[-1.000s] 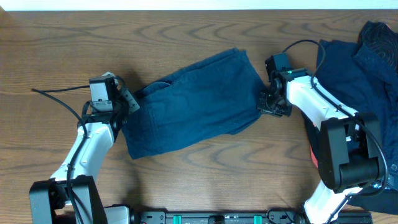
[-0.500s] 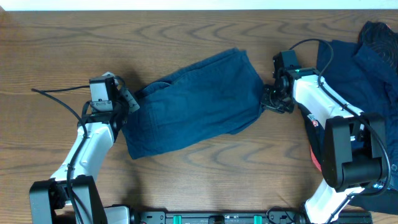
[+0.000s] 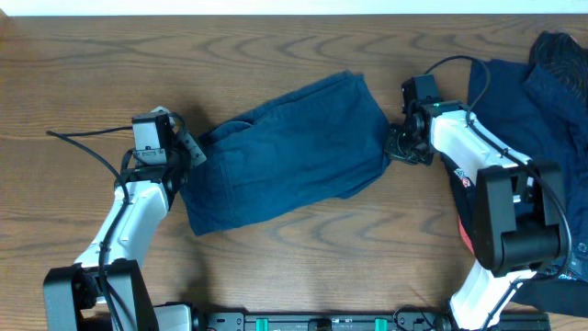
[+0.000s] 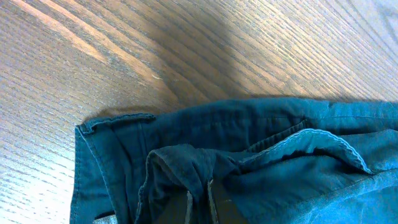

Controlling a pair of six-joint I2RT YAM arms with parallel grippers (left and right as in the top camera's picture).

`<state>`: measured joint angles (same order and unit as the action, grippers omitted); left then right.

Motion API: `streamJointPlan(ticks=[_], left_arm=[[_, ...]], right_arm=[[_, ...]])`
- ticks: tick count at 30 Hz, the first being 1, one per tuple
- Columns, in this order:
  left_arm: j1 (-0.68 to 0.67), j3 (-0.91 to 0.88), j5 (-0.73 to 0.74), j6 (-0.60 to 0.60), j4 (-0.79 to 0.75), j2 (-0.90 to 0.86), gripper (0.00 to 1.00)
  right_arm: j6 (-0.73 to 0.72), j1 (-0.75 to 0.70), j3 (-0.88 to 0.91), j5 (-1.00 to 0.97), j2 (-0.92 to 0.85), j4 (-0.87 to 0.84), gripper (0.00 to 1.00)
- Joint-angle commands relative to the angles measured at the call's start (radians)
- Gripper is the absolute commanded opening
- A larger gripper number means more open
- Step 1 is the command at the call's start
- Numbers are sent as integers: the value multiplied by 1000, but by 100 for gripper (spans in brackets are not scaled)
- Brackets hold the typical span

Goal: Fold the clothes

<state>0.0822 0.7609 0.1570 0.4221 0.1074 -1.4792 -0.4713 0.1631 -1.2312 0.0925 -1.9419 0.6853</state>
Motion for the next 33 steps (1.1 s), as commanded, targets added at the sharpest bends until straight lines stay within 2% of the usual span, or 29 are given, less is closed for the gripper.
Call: streamJointPlan(ticks=[1, 6, 11, 16, 27, 30, 31, 33], left_arm=[[4, -3, -11, 6, 7, 2, 6], [4, -3, -17, 6, 11, 2, 6], [6, -3, -120, 10, 12, 4, 6], [28, -3, -200, 102, 41, 4, 6], [53, -3, -200, 126, 49, 4, 6], [51, -3, -156, 126, 48, 4, 17], [51, -3, -137, 126, 45, 4, 27], [51, -3, -93, 126, 39, 4, 33]], right_arm=[[-4, 2, 5, -14, -31, -6, 1], [-4, -2, 5, -35, -32, -2, 1], [-18, -14, 5, -64, -32, 43, 1], [-37, -35, 5, -93, -32, 95, 1], [-55, -64, 5, -100, -32, 145, 1], [-55, -64, 5, -95, -32, 146, 1], [-55, -64, 5, -87, -32, 145, 2], [-55, -64, 5, -84, -32, 146, 9]])
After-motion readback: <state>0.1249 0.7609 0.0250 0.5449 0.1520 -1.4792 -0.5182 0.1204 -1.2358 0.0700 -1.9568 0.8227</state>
